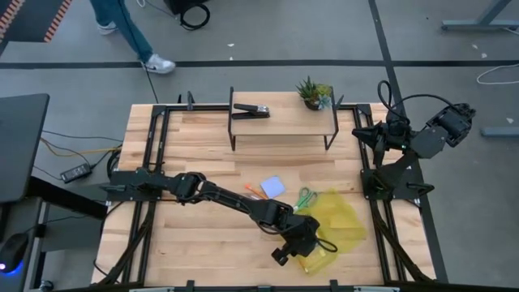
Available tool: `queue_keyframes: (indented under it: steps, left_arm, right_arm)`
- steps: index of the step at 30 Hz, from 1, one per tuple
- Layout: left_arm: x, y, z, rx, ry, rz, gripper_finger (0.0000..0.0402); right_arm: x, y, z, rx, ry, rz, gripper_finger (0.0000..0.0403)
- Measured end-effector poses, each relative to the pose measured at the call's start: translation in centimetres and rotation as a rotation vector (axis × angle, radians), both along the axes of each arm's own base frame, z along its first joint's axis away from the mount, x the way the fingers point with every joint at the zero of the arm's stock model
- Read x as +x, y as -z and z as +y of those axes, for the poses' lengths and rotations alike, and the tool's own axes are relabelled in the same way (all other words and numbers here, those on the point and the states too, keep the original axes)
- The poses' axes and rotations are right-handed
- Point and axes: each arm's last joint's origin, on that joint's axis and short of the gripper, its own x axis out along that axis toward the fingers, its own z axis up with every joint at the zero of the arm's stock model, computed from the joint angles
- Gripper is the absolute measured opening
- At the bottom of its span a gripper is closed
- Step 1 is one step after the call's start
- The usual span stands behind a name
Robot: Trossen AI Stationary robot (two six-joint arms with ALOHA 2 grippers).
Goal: Pack school essentials
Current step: Put the yellow pencil into the yellow supply box
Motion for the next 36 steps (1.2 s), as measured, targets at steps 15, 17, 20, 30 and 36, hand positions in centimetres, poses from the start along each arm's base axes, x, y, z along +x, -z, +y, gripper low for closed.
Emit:
queue_keyframes:
  steps: [15,17,20,30,36]
  left_arm:
    - [-0.4,0.7,0.8,0.108,-0.073,0.062,0.01]
    - [-0.3,1.5,0.9,0.095,-0.083,0.09,0.0089]
    - [-0.1,2.9,1.2,0.098,-0.085,0.123,0.0071]
    - [-0.1,3.4,1.2,0.089,-0.096,0.148,0.0042]
    - [-0.3,1.2,1.1,0.097,-0.088,0.089,0.004]
  right_arm:
    - [0.0,0.0,0.0,0.003,0.013,-0.008,0.0041]
    - [0.0,0.0,-0.1,-0.001,0.021,-0.011,0.0041]
    - [0.0,0.0,-0.1,-0.004,0.026,-0.013,0.0041]
    - [0.0,0.0,-0.1,-0.005,0.029,-0.014,0.0041]
    - [0.0,0.0,-0.1,-0.008,0.032,-0.015,0.0041]
